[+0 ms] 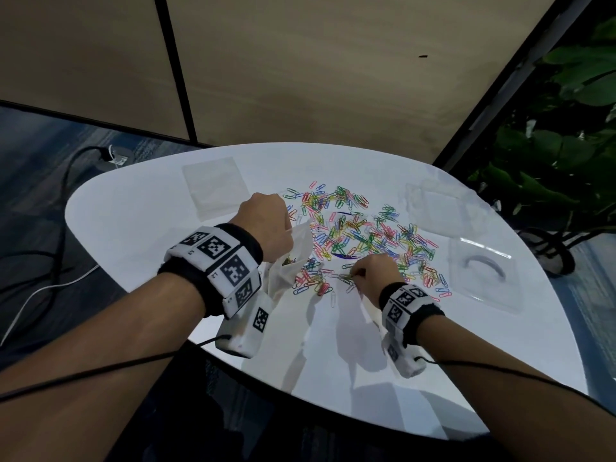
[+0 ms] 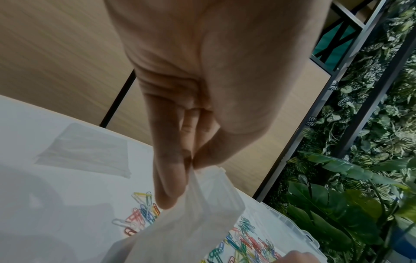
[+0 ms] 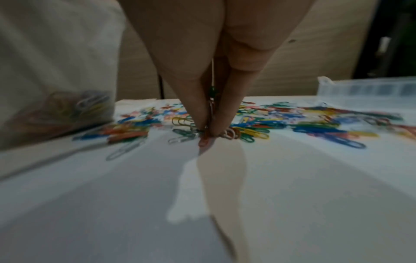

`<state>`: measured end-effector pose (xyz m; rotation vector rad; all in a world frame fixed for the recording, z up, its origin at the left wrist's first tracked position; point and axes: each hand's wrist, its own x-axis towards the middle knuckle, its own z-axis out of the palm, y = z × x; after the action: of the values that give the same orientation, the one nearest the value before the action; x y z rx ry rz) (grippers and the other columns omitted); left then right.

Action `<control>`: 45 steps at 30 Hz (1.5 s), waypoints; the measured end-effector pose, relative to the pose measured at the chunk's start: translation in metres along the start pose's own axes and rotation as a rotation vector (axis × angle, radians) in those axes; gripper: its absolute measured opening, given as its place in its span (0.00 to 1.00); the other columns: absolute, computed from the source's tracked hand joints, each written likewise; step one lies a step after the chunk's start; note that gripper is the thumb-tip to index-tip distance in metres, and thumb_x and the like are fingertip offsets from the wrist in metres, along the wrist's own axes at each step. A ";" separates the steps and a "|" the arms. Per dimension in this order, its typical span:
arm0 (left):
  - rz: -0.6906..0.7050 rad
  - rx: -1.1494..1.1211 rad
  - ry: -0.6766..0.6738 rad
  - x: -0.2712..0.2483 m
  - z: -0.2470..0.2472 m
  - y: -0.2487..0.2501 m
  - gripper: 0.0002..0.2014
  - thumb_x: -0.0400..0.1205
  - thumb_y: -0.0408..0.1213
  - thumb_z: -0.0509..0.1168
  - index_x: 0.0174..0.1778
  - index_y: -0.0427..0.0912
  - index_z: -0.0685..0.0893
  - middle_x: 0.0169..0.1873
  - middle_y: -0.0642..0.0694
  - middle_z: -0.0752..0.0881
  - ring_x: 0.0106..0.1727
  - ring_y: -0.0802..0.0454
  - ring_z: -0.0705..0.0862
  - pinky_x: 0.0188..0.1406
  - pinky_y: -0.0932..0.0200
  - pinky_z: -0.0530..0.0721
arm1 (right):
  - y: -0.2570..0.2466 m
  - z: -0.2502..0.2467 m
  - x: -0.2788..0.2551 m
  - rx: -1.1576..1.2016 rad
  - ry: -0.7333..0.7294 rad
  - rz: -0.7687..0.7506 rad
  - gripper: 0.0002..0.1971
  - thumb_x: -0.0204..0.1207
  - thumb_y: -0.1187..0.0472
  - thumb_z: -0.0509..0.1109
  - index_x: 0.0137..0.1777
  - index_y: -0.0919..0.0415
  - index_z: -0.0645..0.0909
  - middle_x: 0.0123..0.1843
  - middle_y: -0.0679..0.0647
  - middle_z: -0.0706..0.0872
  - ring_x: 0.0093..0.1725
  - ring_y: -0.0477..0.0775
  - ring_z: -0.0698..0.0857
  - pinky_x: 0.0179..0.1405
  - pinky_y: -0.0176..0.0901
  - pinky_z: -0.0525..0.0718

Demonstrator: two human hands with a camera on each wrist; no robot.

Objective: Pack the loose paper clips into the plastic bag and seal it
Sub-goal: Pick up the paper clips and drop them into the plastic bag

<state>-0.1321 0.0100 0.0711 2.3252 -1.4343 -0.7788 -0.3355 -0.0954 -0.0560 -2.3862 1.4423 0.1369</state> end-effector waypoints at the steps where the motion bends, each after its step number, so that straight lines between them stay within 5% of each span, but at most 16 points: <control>1: -0.001 0.003 0.000 0.000 0.000 0.000 0.11 0.80 0.30 0.65 0.52 0.38 0.92 0.49 0.40 0.92 0.48 0.41 0.92 0.53 0.51 0.92 | 0.003 -0.005 0.000 0.067 0.017 0.058 0.09 0.77 0.68 0.69 0.48 0.60 0.92 0.46 0.53 0.91 0.42 0.50 0.86 0.47 0.33 0.81; 5: -0.002 0.017 -0.004 0.003 0.001 0.001 0.10 0.81 0.30 0.66 0.52 0.39 0.92 0.51 0.40 0.92 0.46 0.42 0.93 0.52 0.51 0.92 | 0.018 -0.014 0.005 0.419 -0.035 0.290 0.04 0.72 0.63 0.77 0.46 0.59 0.92 0.43 0.54 0.93 0.39 0.48 0.87 0.48 0.36 0.85; 9: -0.005 0.035 -0.013 0.005 0.002 0.002 0.08 0.83 0.32 0.66 0.53 0.39 0.91 0.46 0.40 0.94 0.41 0.44 0.95 0.51 0.50 0.93 | 0.013 -0.035 0.008 1.197 -0.158 0.486 0.02 0.72 0.72 0.76 0.43 0.70 0.89 0.49 0.69 0.91 0.42 0.54 0.91 0.51 0.43 0.91; 12: -0.008 0.029 -0.013 0.007 0.003 0.003 0.07 0.82 0.32 0.67 0.52 0.39 0.90 0.40 0.40 0.94 0.40 0.43 0.95 0.49 0.49 0.94 | -0.014 -0.061 0.005 1.532 -0.231 0.392 0.06 0.77 0.71 0.72 0.51 0.73 0.86 0.45 0.62 0.91 0.43 0.51 0.92 0.39 0.33 0.89; 16: -0.022 -0.025 -0.015 0.007 0.007 0.007 0.07 0.84 0.31 0.65 0.49 0.40 0.90 0.34 0.41 0.93 0.34 0.44 0.95 0.44 0.52 0.94 | -0.057 -0.077 -0.007 1.676 -0.370 0.223 0.06 0.80 0.70 0.68 0.52 0.71 0.85 0.43 0.58 0.92 0.44 0.47 0.92 0.43 0.30 0.88; 20: -0.003 -0.050 0.002 0.006 0.011 0.009 0.09 0.83 0.31 0.64 0.47 0.41 0.91 0.27 0.44 0.90 0.30 0.46 0.94 0.46 0.53 0.94 | -0.081 -0.058 -0.016 1.534 -0.321 0.195 0.06 0.76 0.74 0.71 0.51 0.76 0.85 0.45 0.65 0.90 0.45 0.55 0.91 0.47 0.37 0.89; 23: 0.012 -0.064 0.000 0.006 0.015 0.010 0.08 0.83 0.31 0.65 0.45 0.41 0.90 0.29 0.43 0.92 0.30 0.47 0.94 0.45 0.53 0.94 | -0.091 -0.046 -0.022 1.281 -0.180 0.169 0.10 0.72 0.79 0.72 0.42 0.65 0.88 0.43 0.64 0.90 0.43 0.58 0.89 0.53 0.45 0.89; 26: 0.031 -0.062 0.008 0.006 0.017 0.011 0.05 0.82 0.31 0.68 0.46 0.41 0.91 0.35 0.42 0.90 0.37 0.45 0.94 0.45 0.51 0.94 | -0.095 -0.042 -0.022 1.097 -0.119 0.128 0.10 0.73 0.76 0.72 0.50 0.65 0.89 0.43 0.62 0.91 0.42 0.58 0.90 0.54 0.50 0.89; 29: 0.038 -0.061 -0.001 0.006 0.017 0.011 0.06 0.80 0.29 0.69 0.47 0.40 0.91 0.42 0.39 0.91 0.43 0.42 0.93 0.48 0.49 0.94 | -0.093 -0.044 -0.022 0.746 0.002 0.053 0.06 0.74 0.64 0.75 0.50 0.61 0.91 0.41 0.55 0.91 0.35 0.46 0.88 0.36 0.31 0.87; 32: 0.034 -0.052 0.001 0.007 0.017 0.010 0.06 0.81 0.29 0.68 0.46 0.41 0.90 0.36 0.43 0.89 0.35 0.45 0.94 0.43 0.50 0.95 | -0.094 -0.047 -0.024 0.605 0.005 -0.053 0.07 0.75 0.66 0.72 0.49 0.61 0.92 0.37 0.52 0.89 0.27 0.36 0.81 0.23 0.16 0.72; 37: 0.032 -0.061 0.017 0.006 0.015 0.007 0.08 0.83 0.30 0.67 0.44 0.40 0.91 0.33 0.44 0.89 0.31 0.44 0.94 0.41 0.51 0.95 | -0.102 -0.052 -0.030 0.441 0.011 -0.174 0.12 0.75 0.70 0.66 0.46 0.61 0.92 0.33 0.50 0.84 0.31 0.49 0.80 0.36 0.33 0.76; 45: 0.027 -0.050 0.013 0.007 0.017 0.007 0.08 0.82 0.28 0.65 0.45 0.41 0.90 0.31 0.45 0.88 0.30 0.45 0.94 0.41 0.54 0.94 | -0.103 -0.052 -0.032 0.268 0.014 -0.264 0.13 0.73 0.72 0.65 0.43 0.60 0.90 0.34 0.52 0.85 0.36 0.53 0.79 0.42 0.32 0.72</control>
<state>-0.1440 0.0009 0.0588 2.2646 -1.4216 -0.7811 -0.2656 -0.0428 0.0260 -2.3278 1.0607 -0.1316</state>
